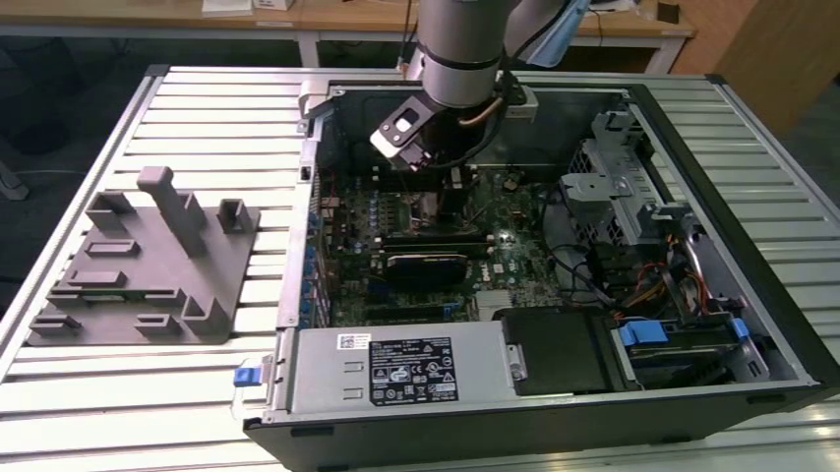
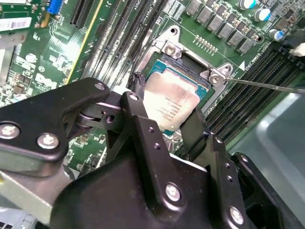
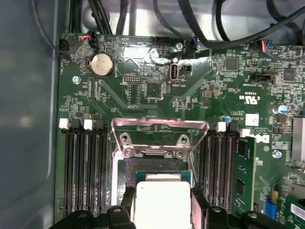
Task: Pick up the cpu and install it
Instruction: 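Place the cpu into insertion slot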
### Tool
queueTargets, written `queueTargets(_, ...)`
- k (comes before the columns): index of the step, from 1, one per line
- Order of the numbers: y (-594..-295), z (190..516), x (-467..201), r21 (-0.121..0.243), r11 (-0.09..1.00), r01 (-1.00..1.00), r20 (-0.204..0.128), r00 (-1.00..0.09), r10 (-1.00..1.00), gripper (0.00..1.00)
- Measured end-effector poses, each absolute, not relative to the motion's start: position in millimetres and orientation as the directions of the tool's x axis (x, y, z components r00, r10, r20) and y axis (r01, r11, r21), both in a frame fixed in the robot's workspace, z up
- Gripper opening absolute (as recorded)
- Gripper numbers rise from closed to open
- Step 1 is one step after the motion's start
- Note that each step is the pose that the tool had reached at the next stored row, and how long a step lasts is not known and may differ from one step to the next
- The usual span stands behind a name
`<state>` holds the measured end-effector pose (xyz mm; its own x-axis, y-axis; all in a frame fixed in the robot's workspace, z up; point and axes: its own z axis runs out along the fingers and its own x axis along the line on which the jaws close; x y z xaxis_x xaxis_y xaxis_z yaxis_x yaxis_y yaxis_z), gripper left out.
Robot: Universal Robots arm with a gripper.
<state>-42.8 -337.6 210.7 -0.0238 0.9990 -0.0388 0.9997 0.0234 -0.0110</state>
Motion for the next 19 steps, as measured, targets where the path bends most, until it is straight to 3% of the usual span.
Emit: queueTargets(19,-332.6,196.6,-42.8,-0.011,0.023,1.000,-0.039,-0.024,0.999,0.54)
